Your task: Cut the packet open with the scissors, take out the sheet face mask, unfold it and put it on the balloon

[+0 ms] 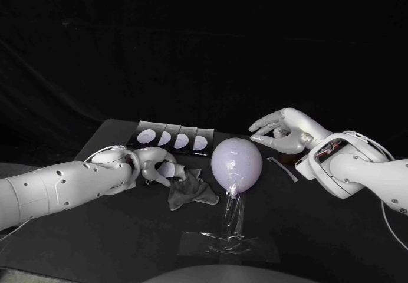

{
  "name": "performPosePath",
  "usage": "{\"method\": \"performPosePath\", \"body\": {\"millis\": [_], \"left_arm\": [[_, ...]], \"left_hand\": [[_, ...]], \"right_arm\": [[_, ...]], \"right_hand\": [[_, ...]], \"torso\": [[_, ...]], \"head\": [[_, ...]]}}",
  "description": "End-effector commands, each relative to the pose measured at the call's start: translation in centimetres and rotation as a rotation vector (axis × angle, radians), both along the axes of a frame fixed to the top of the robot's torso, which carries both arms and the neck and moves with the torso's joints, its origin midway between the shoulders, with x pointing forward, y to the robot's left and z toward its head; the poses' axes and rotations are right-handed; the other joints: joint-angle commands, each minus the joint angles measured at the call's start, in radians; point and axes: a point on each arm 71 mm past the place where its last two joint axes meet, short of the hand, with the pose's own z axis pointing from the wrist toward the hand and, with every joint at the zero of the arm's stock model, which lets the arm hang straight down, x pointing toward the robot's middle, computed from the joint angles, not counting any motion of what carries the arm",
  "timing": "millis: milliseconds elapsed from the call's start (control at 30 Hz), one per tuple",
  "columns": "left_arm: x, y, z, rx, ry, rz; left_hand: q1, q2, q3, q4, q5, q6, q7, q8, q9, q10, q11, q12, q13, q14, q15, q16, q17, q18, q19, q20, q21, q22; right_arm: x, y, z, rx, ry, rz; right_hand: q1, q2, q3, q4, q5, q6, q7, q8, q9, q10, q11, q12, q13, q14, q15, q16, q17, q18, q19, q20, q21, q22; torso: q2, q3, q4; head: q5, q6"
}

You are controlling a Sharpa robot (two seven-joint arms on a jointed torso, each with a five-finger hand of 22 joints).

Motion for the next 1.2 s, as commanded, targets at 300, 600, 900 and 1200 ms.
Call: {"method": "performPosePath", "body": {"millis": [300, 600, 900, 1200], "left_arm": [[-1.1, 0.0, -1.5, -0.022, 0.098, -0.015], [-1.6, 0.1, -0.8, -0.115, 0.100, -0.026], [-1.9, -0.3, 2.1, -0.331, 0.123, 0.005], [-1.4, -1.0, 5.6, -0.592, 0.125, 0.063]], "left_hand": [[0.024, 0.048, 0.039, -0.003, -0.004, 0.053, 0.004, 0.019, 0.005, 0.072, 0.000, -0.011, -0.015, 0.047, 0.003, 0.020, 0.064, 0.088, 0.045, 0.003, 0.038, 0.049], [0.020, 0.038, 0.040, -0.001, -0.004, 0.051, 0.015, 0.013, 0.000, 0.059, 0.010, -0.030, -0.023, 0.031, 0.012, 0.008, 0.054, 0.087, 0.051, 0.008, 0.040, 0.048], [0.017, 0.042, 0.054, -0.002, -0.004, 0.059, 0.026, 0.010, -0.006, 0.087, 0.025, -0.045, -0.023, 0.080, 0.025, 0.015, 0.060, 0.085, 0.131, 0.020, 0.068, 0.058], [0.033, 0.051, 0.076, -0.005, -0.003, 0.061, 0.043, 0.003, -0.014, 0.103, 0.050, -0.060, -0.023, 0.095, 0.047, 0.011, 0.055, 0.073, 0.158, 0.024, 0.077, 0.057]], "right_arm": [[-0.1, 0.0, -0.1, -0.006, 0.010, 0.008], [-0.1, -0.1, -0.2, -0.002, 0.014, 0.006], [0.0, -0.1, -0.3, 0.002, 0.016, 0.000], [0.1, -0.2, -0.4, 0.005, 0.016, -0.013]], "right_hand": [[-0.010, 0.005, 0.011, 0.000, 0.003, 0.009, 0.001, 0.006, 0.002, 0.010, -0.002, 0.004, 0.001, -0.006, -0.004, -0.002, -0.001, 0.000, -0.007, 0.000, 0.002, 0.002], [-0.012, 0.004, 0.012, 0.001, 0.003, 0.008, 0.002, 0.006, 0.003, 0.010, -0.002, 0.003, 0.001, -0.008, -0.004, -0.006, -0.008, 0.001, -0.011, 0.000, -0.001, -0.002], [-0.013, 0.004, 0.013, 0.001, 0.003, 0.007, 0.002, 0.006, 0.003, 0.010, -0.001, 0.002, 0.001, -0.009, -0.004, -0.008, -0.010, 0.001, -0.013, 0.000, -0.003, -0.005], [-0.012, 0.006, 0.019, -0.001, 0.005, 0.007, 0.001, 0.006, 0.003, 0.010, -0.002, 0.001, 0.001, -0.008, -0.005, -0.005, -0.007, 0.001, -0.012, -0.001, -0.001, -0.001]], "torso": [[0.001, 0.0001, -0.0003], [0.000, -0.0001, 0.0001], [0.000, -0.0002, -0.0002], [0.001, -0.0004, -0.0029]], "head": [[-0.002, 0.003], [-0.007, 0.009], [-0.019, 0.022], [-0.025, 0.038]]}}
